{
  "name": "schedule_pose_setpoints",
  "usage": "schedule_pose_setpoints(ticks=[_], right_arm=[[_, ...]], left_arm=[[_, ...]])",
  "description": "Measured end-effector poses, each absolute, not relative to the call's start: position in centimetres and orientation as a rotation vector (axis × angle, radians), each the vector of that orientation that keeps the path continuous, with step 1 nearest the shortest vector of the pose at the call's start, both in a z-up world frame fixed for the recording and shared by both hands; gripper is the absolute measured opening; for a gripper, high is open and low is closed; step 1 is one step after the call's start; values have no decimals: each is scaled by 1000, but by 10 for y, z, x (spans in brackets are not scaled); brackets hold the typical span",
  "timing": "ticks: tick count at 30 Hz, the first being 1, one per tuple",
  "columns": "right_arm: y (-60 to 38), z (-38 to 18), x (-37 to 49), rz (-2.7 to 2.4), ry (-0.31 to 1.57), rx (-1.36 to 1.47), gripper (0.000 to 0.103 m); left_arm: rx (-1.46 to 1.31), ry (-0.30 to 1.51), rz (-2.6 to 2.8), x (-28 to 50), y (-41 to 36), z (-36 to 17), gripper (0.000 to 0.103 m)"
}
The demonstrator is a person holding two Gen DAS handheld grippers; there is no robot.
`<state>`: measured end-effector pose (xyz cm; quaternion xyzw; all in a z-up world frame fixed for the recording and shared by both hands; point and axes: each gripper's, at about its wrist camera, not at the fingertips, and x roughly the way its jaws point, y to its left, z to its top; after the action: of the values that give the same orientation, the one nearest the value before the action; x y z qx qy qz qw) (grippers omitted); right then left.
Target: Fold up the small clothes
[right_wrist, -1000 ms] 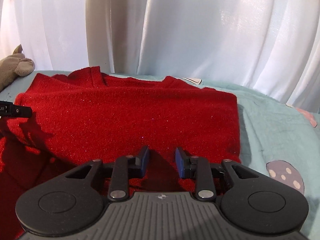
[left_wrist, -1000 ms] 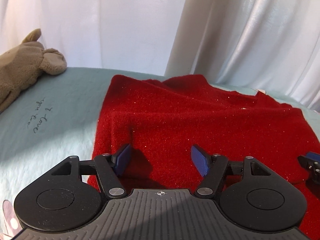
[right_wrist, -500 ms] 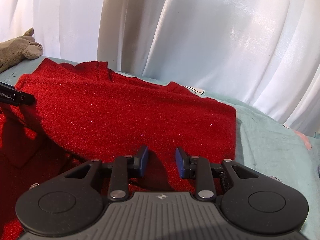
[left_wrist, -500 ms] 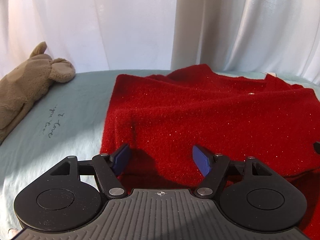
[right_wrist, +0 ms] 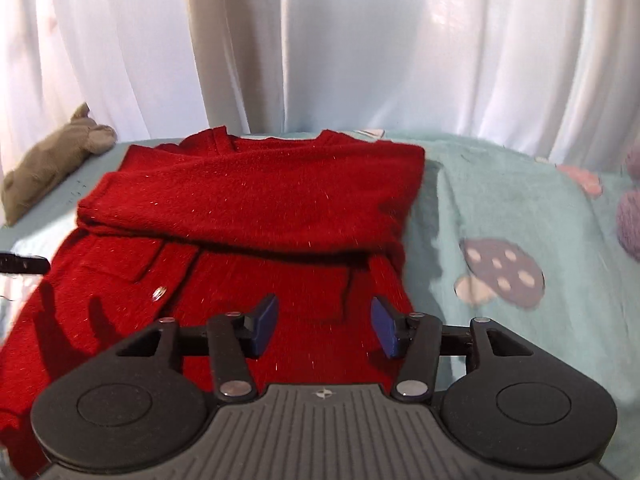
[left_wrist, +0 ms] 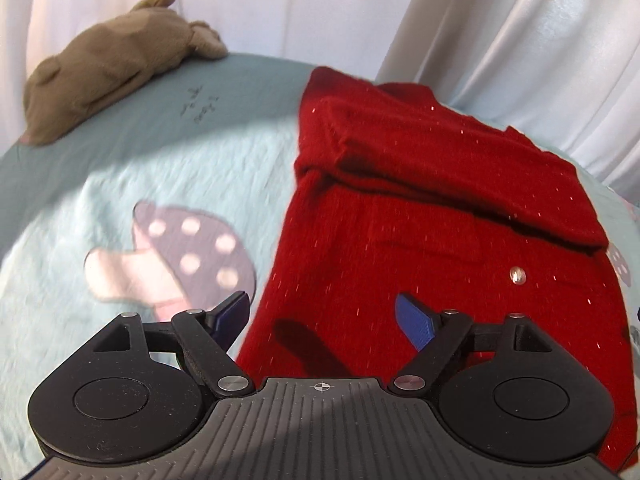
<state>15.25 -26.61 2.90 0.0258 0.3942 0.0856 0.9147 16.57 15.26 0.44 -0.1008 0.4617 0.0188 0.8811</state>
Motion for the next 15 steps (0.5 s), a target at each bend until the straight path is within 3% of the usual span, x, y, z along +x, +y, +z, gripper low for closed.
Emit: schedule_pose_setpoints(ticks=[5, 11, 15], right_arm=[[-335, 23, 81, 187, 920, 286, 57], [-374, -11, 52, 184, 1041, 500, 57], [-376, -21, 45, 239, 1074, 538, 56]], left_arm=[[-284, 1040, 69, 115, 188, 4, 85], [-408, 1185, 61, 89, 208, -18, 79], [-477, 1215, 34, 78, 212, -25, 66]])
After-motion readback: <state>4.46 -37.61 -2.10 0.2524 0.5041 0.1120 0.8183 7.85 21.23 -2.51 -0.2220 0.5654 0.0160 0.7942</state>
